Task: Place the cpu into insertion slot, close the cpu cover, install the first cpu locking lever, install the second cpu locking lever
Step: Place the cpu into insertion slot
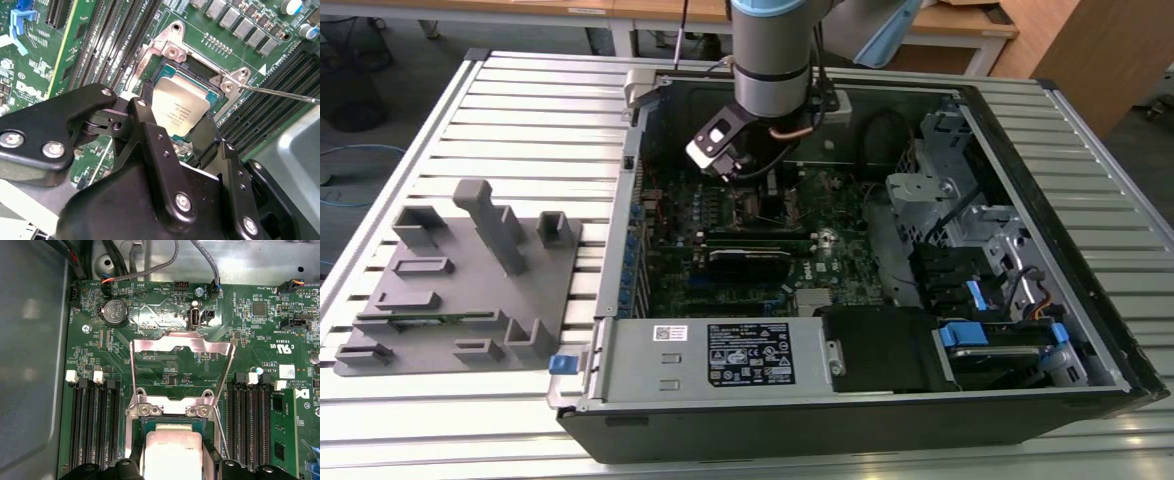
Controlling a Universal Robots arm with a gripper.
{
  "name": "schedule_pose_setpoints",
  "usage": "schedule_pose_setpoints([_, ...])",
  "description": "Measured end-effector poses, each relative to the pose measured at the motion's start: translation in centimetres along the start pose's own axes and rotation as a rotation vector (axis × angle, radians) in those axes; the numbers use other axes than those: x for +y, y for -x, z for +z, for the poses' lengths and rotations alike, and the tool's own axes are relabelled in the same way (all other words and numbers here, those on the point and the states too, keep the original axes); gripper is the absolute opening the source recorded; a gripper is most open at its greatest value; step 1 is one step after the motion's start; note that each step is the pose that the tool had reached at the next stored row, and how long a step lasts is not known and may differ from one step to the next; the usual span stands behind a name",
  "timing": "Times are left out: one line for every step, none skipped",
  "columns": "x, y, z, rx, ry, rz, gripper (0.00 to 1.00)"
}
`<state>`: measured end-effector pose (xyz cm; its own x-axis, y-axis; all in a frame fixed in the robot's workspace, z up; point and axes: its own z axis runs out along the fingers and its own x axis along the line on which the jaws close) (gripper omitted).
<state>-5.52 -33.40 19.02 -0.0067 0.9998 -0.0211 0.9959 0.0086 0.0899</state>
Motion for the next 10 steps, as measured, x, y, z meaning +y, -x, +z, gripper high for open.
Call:
schedule_pose_setpoints([0.02,-0.02,-0.06,0.0012,0.0006,0.0,0.54])
schedule_pose_setpoints([0.03,-0.03,-0.11,0.0019,0.0009,0.0,0.54])
schedule_pose_setpoints([0.03,-0.03,-0.14,0.0021,0.001,0.0,0.54])
schedule_pose_setpoints([0.04,-0.03,-0.16,0.0019,0.0008,0.0,0.54])
schedule_pose_setpoints([0.04,-0.03,-0.2,0.0015,0.0006,0.0,0.54])
schedule_pose_setpoints([0.03,-0.01,-0.24,0.0012,0.0003,0.0,0.54])
schedule_pose_setpoints([0.04,-0.01,-0.29,0.0012,0.0003,0.0,0.54])
schedule_pose_setpoints([0.04,-0.01,-0.34,0.001,0.0004,0.0,0.54])
schedule_pose_setpoints([0.05,-0.01,-0.39,0.0011,0.0003,0.0,0.54])
schedule_pose_setpoints([0.05,-0.01,-0.44,0.0011,0.0002,0.0,0.54])
